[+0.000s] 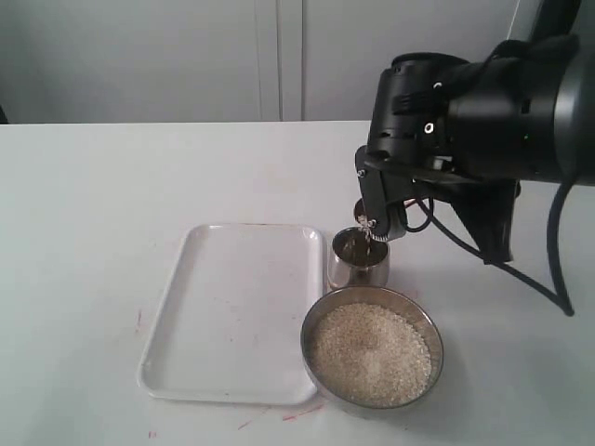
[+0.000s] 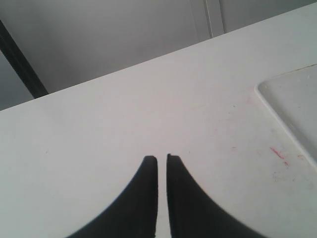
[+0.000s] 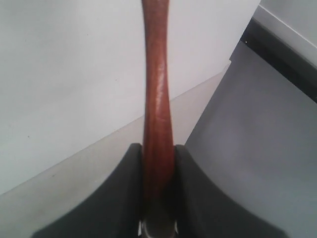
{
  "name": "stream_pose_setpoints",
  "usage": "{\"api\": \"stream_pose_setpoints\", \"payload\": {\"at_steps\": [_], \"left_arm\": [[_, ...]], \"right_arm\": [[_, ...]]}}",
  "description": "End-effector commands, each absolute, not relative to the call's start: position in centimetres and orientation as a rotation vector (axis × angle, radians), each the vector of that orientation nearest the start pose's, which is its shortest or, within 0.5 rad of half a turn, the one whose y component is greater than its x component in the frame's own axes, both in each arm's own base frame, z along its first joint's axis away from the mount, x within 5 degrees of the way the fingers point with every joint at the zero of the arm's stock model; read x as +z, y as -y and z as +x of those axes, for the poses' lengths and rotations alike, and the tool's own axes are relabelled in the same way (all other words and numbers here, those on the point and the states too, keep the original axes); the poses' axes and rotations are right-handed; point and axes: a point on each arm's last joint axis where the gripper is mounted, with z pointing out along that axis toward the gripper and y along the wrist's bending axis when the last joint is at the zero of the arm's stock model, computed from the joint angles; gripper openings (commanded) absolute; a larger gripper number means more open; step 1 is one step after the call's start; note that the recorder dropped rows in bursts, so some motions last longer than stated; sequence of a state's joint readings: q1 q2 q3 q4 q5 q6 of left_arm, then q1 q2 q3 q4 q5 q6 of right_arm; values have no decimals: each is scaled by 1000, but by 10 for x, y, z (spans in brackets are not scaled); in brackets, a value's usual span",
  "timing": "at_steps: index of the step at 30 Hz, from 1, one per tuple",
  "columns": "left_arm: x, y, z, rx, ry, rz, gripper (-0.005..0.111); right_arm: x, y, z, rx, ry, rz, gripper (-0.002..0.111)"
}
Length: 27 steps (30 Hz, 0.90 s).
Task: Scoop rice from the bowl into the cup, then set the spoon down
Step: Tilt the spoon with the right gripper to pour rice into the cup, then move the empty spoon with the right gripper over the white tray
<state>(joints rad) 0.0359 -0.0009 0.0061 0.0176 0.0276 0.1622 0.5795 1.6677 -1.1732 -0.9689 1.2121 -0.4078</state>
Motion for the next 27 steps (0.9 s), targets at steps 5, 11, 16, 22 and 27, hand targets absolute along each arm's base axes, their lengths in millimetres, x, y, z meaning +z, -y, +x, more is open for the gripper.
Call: {"api": "stream_pose_setpoints", "payload": {"at_steps": [5,11,16,22,27], "left_arm": [[211,-2,56,163,-1504,103,14],[211,-2,56,163,-1504,103,14],[211,-2,56,163,-1504,103,14],[211,-2,56,163,-1504,103,14],[211,-2,56,163,-1504,103,14]], "right_arm": [[269,-113,304,-1419,-2114,-1791,0],[272,-114,306,-1469,-2066,-1796,0],[273,-124,302,-1473,-2015,-1822,0],[274,-129,301,-1501,-1965,-1840,0],[279,-128,304,-1571,-1903,-1836,0]]}}
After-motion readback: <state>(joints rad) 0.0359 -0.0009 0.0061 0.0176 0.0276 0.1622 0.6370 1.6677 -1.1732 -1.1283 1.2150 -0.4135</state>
